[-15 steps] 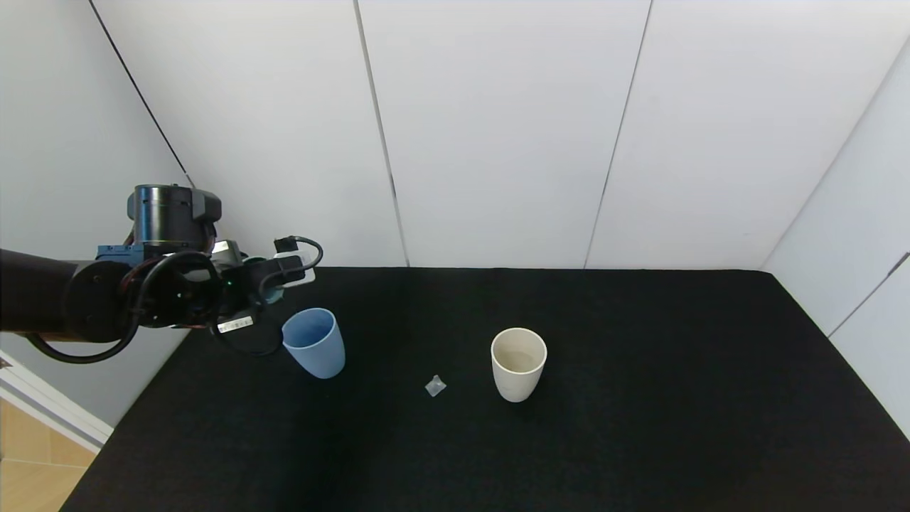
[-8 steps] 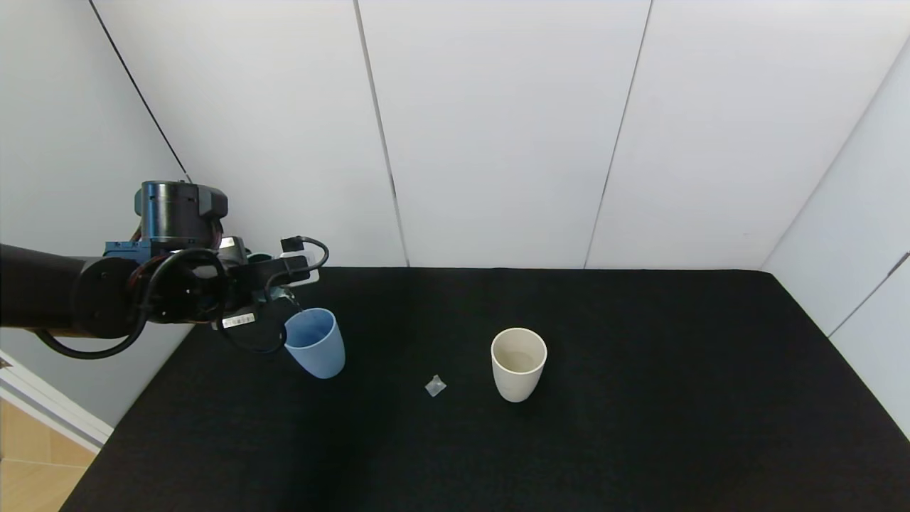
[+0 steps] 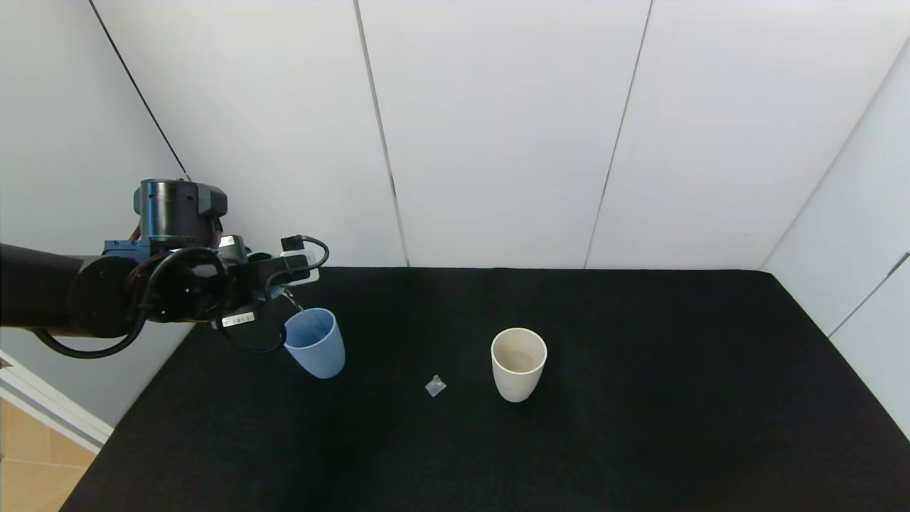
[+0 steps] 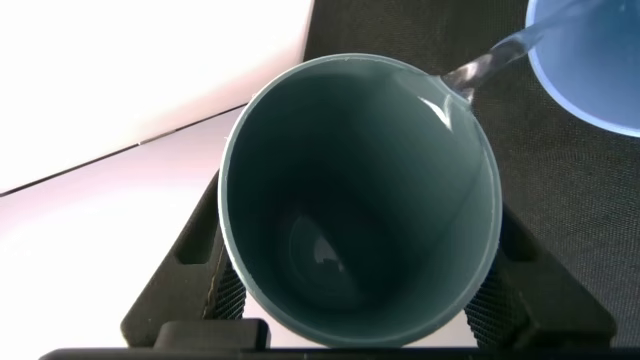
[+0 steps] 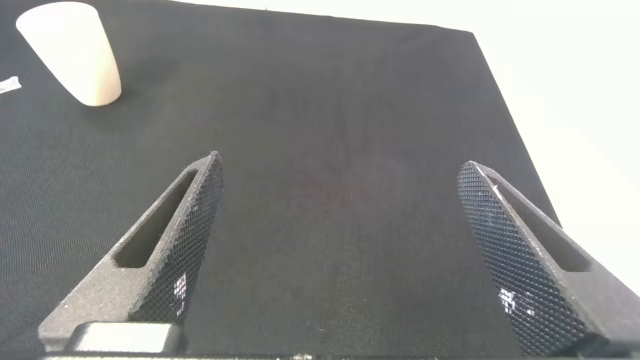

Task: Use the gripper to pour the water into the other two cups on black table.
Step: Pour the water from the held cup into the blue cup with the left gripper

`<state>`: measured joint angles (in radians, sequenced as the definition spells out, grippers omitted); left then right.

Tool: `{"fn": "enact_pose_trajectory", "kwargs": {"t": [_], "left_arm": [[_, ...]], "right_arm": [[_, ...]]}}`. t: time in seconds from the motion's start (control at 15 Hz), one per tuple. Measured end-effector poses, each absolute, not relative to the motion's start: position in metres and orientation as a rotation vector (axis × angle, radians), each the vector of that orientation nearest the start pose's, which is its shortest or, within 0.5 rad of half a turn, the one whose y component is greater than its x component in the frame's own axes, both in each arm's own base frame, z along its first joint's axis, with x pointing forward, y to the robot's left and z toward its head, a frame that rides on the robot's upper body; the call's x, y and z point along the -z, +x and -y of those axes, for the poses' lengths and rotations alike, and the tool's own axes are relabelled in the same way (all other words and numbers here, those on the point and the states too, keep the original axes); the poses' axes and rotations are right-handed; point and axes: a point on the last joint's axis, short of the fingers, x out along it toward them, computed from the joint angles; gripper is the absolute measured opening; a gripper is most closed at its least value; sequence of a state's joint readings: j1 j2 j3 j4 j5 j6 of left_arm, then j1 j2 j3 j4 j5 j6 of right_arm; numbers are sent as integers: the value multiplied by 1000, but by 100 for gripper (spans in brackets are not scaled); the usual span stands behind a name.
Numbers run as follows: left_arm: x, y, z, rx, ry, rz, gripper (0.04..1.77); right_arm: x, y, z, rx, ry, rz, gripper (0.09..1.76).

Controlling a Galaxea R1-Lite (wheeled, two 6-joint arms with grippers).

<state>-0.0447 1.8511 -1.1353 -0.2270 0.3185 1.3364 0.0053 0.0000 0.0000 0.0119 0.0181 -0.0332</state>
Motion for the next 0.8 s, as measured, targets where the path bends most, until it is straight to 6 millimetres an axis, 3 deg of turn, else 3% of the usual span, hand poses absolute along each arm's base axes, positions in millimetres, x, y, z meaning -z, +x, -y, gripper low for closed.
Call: {"fn": "enact_pose_trajectory", "kwargs": {"t": [0.8], "left_arm": [[-186, 349, 9, 92, 1340, -578, 118]], "right_arm": [[-74, -23, 0, -24, -33, -11, 171]]}}
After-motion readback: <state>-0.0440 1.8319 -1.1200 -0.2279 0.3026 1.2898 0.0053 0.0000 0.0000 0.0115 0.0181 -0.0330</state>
